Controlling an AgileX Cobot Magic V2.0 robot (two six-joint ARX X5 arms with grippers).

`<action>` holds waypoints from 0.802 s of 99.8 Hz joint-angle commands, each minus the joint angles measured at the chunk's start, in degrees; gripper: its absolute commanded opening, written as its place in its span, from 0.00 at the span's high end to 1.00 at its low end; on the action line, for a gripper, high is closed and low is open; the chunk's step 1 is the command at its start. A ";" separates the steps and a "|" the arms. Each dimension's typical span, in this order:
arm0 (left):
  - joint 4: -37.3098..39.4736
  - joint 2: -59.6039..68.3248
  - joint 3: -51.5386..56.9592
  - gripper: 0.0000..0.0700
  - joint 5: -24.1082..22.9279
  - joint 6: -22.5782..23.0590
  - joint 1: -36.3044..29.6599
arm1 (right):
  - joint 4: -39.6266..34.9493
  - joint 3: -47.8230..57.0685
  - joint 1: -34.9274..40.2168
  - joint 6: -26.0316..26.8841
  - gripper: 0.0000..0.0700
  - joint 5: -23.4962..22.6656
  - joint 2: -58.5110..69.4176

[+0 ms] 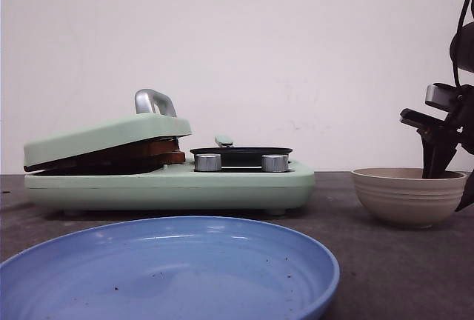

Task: Make breakfast with bread and shrimp
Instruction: 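Move the right gripper down and grasp the rim of the cream bowl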

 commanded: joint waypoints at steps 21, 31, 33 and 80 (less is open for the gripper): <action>3.08 3.41 0.96 0.98 -0.26 0.48 -0.26 | -0.66 0.68 -0.13 0.55 0.61 -0.26 0.94; 2.71 4.22 0.96 0.98 -0.24 0.48 -0.26 | -0.61 0.66 -0.15 0.50 0.61 -0.37 0.94; 2.69 4.33 0.96 0.98 -0.24 0.48 -0.26 | -0.63 0.66 -0.15 0.46 0.61 -0.37 0.94; 3.30 4.59 0.96 0.98 -0.22 0.46 -0.26 | -0.11 0.63 -0.13 0.09 0.77 -1.27 1.22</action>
